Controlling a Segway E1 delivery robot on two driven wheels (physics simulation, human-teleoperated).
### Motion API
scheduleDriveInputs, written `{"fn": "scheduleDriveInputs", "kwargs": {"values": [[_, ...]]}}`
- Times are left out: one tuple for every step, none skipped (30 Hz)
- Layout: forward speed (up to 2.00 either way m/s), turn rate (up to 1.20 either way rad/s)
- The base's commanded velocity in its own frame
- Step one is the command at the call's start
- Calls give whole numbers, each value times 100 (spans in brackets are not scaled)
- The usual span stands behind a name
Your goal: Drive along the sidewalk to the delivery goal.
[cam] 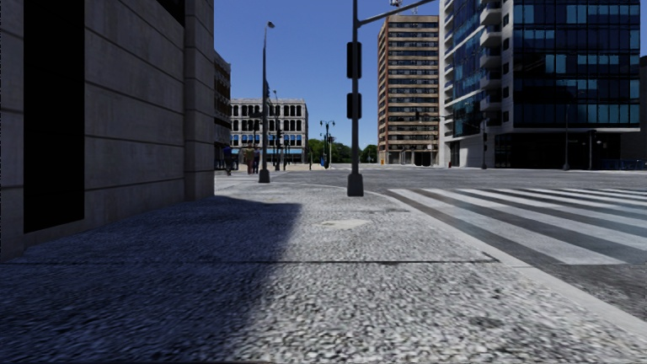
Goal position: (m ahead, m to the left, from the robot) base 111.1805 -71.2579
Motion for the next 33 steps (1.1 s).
{"fn": "scheduleDriveInputs", "kwargs": {"values": [[200, 0], [200, 0], [200, 0], [200, 0], [200, 0], [200, -11], [200, -19], [200, -21], [200, -21], [200, -26], [200, -35], [200, -39], [200, -43], [200, -43], [200, -49], [200, -53], [200, -54], [200, -54], [200, -57], [200, -62], [200, -63], [200, -63], [200, -64], [200, -64], [200, -64], [200, -64], [200, -64], [200, -64], [195, -64], [191, -64], [191, -64], [189, -64], [187, -64]]}}
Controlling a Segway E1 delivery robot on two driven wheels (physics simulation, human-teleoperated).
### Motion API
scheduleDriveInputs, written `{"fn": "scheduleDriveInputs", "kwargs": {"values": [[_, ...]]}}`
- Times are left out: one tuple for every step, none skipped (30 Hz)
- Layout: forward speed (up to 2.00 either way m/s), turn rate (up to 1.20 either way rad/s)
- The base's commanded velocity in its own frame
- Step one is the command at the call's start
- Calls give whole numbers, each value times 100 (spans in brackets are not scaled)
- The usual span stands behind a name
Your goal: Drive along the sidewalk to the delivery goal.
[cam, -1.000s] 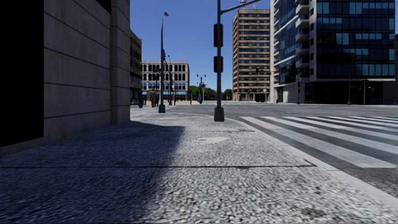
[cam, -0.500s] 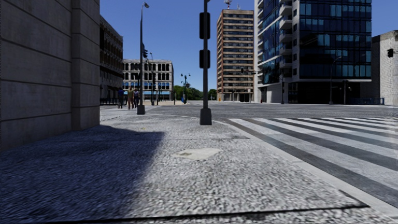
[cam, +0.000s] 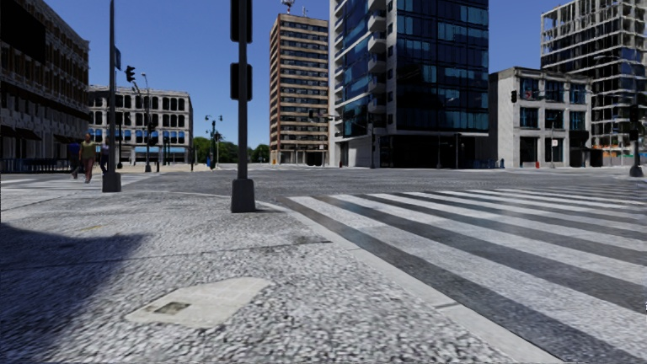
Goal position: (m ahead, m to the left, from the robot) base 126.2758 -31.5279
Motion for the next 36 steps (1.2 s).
{"fn": "scheduleDriveInputs", "kwargs": {"values": [[181, -64], [171, -64], [171, -64], [166, -64], [165, -64], [165, -64], [164, -64], [164, -64], [164, -64], [164, -64], [164, -64], [164, -64], [163, -64], [163, -64], [163, -64], [161, -64], [158, -64], [156, -64], [155, -64], [155, -64], [155, -64], [154, -64], [154, -64], [154, -64], [154, -64], [154, -64], [154, -64], [154, -64], [154, -64], [154, -64], [154, -64], [154, -64], [150, -64], [139, -64], [133, -64], [130, -64]]}}
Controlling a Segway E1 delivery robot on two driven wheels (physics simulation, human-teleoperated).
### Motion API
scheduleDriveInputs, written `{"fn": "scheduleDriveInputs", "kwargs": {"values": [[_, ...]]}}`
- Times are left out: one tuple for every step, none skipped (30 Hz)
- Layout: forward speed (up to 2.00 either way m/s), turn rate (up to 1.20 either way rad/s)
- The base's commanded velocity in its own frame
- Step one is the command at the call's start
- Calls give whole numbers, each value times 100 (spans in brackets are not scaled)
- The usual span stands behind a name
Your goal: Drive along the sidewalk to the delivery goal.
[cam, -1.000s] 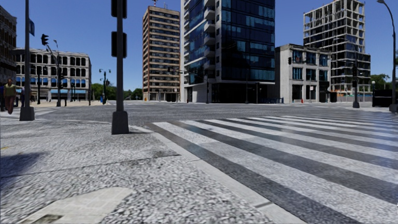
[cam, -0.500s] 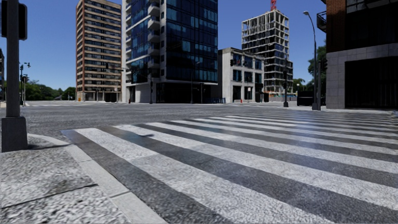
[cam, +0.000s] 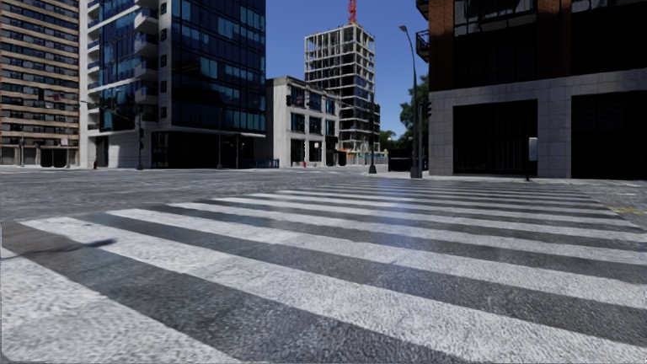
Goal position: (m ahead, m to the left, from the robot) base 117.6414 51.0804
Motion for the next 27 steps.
{"fn": "scheduleDriveInputs", "kwargs": {"values": [[130, -64], [130, -64], [130, -64], [130, -64], [130, -64], [130, -63], [130, -63], [130, -63], [130, -62], [130, -62], [130, -60], [130, -58], [130, -58], [130, -57], [130, -57], [130, -57], [130, -57], [130, -57], [130, -57], [130, -57], [130, -57], [130, -57], [130, -57], [130, -57], [130, -57], [130, -55], [130, -47]]}}
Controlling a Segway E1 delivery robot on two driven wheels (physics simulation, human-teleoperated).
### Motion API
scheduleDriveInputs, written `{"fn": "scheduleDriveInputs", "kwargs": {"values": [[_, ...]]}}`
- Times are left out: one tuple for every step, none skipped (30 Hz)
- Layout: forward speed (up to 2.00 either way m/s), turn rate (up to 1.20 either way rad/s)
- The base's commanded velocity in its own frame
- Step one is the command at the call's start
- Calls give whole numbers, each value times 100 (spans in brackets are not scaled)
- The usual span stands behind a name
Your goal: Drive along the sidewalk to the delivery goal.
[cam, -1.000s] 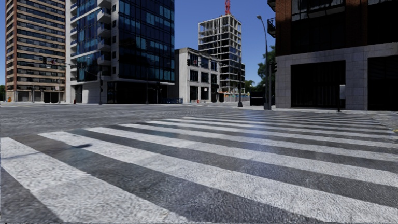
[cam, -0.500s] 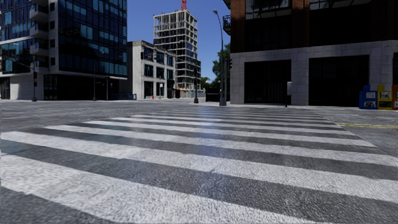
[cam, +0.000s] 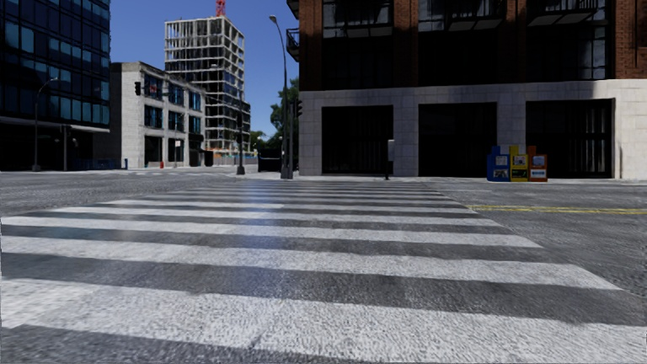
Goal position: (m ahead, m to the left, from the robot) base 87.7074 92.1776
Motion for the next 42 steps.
{"fn": "scheduleDriveInputs", "kwargs": {"values": [[130, -22], [130, -16], [130, -16], [130, -14], [130, -14], [130, -11], [130, 0], [130, 0], [134, 0], [134, 0], [200, 0], [200, 0], [200, 0], [200, 0], [200, 0], [200, 0], [200, 0], [200, 0], [200, 0], [200, 0], [200, 0], [200, 0], [200, 0], [200, 0], [200, 0], [200, 0], [200, 0], [200, 0], [200, 0], [200, 0], [200, 0], [200, 0], [200, 0], [200, 0], [200, 0], [200, 0], [200, 0], [200, 0], [200, 0], [200, 0], [200, 0], [200, 0]]}}
